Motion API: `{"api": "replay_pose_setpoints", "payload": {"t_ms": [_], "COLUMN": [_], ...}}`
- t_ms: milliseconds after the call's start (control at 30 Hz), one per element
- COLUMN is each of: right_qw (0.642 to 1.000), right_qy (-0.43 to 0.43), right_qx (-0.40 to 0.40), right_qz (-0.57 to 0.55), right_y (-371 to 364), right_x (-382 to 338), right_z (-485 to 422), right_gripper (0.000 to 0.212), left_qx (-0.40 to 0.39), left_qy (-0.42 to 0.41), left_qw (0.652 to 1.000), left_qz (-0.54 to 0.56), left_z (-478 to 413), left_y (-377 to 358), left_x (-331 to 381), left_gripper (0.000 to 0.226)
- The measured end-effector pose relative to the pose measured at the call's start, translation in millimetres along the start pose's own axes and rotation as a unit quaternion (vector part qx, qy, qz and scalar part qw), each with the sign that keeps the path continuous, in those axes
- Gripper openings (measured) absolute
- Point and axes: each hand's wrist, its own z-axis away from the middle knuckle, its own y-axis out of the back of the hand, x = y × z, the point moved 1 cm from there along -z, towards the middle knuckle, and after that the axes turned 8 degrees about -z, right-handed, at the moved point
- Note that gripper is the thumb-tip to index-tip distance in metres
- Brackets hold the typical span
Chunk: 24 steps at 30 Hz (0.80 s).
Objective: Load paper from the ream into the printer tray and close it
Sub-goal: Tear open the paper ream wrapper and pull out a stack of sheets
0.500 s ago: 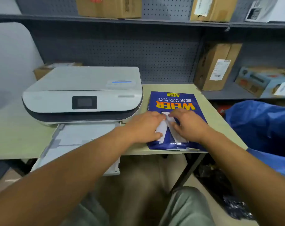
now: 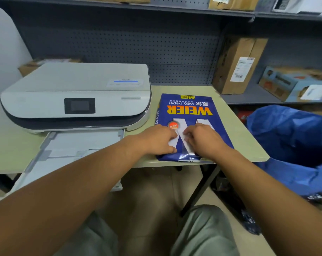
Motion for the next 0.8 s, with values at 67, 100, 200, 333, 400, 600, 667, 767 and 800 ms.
{"api": "replay_pose_setpoints", "payload": {"t_ms": [67,100,200,333,400,600,667,767,800], "right_qw": [1.0,0.999,0.999,0.998,0.996,0.987,0.982,0.965,0.96], "right_qy": [-0.02,-0.023,-0.005,0.011,0.025,0.082,0.103,0.13,0.143], "right_qx": [0.002,0.003,0.007,0.02,0.033,0.07,0.083,0.127,0.14], "right_qz": [-0.02,-0.027,-0.032,-0.064,-0.084,-0.122,-0.134,-0.187,-0.195], "right_y": [-1.0,-1.0,-1.0,4.2,8.0,15.2,16.0,24.1,28.0], "right_x": [-0.9,-1.7,-3.0,-4.1,-4.6,-4.9,-3.6,-4.5,-5.7], "right_z": [-2.2,-2.8,-2.0,4.9,12.4,43.3,56.9,81.2,89.4], "right_gripper": [0.026,0.022,0.012,0.009,0.008,0.007,0.007,0.006,0.005], "left_qx": [-0.006,-0.013,-0.024,-0.033,-0.035,-0.043,-0.043,-0.039,-0.039], "left_qy": [0.004,0.006,0.007,0.006,0.004,-0.003,-0.006,-0.015,-0.016], "left_qw": [1.0,1.0,1.0,0.999,0.999,0.999,0.999,0.999,0.999], "left_qz": [0.001,-0.002,-0.006,-0.009,-0.009,-0.027,-0.026,-0.021,-0.02], "left_z": [-0.9,-1.2,-3.0,-3.1,-2.7,-4.6,-5.1,-6.3,-6.8], "left_y": [-0.1,1.6,5.7,7.4,7.7,7.2,6.4,4.7,4.0], "left_x": [-0.1,0.8,3.2,3.5,2.9,5.9,5.2,3.3,2.9], "left_gripper": [0.041,0.041,0.043,0.048,0.047,0.044,0.045,0.037,0.034]}}
